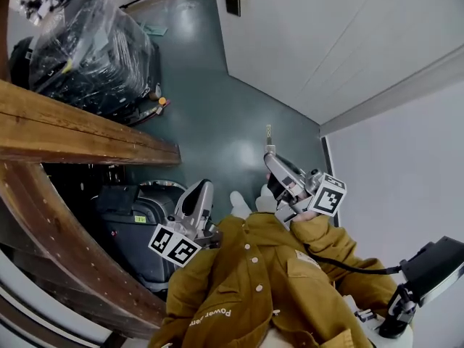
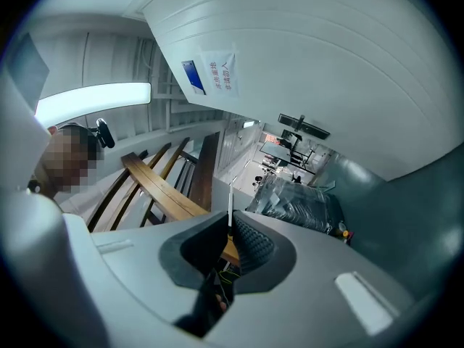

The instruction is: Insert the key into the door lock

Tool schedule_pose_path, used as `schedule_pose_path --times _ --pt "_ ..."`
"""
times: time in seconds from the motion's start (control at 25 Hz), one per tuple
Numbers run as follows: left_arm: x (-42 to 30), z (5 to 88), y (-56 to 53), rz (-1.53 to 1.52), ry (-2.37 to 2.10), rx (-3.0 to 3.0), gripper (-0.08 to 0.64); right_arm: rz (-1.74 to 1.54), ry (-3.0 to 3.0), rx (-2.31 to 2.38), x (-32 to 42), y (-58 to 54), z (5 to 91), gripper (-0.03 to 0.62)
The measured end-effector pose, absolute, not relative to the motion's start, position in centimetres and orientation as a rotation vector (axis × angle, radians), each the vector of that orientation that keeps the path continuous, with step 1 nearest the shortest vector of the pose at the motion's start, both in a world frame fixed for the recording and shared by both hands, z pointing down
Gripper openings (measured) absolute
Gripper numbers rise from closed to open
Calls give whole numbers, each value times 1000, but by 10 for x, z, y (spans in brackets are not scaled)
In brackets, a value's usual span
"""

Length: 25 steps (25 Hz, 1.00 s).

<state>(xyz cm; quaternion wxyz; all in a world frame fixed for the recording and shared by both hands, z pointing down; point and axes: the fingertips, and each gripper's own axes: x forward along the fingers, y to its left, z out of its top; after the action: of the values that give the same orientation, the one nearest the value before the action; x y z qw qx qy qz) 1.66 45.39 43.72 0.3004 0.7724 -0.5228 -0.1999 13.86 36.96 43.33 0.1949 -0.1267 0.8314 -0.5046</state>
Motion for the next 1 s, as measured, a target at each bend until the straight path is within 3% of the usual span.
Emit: schedule_pose_path --times 0.52,1.0 --pt "-18 457 442 -478 -1361 2061 2 -1445 2262 -407 110 357 448 28" --pt "-29 462 297 -473 -1318 2061 2 -1484 2239 -457 99 216 466 28"
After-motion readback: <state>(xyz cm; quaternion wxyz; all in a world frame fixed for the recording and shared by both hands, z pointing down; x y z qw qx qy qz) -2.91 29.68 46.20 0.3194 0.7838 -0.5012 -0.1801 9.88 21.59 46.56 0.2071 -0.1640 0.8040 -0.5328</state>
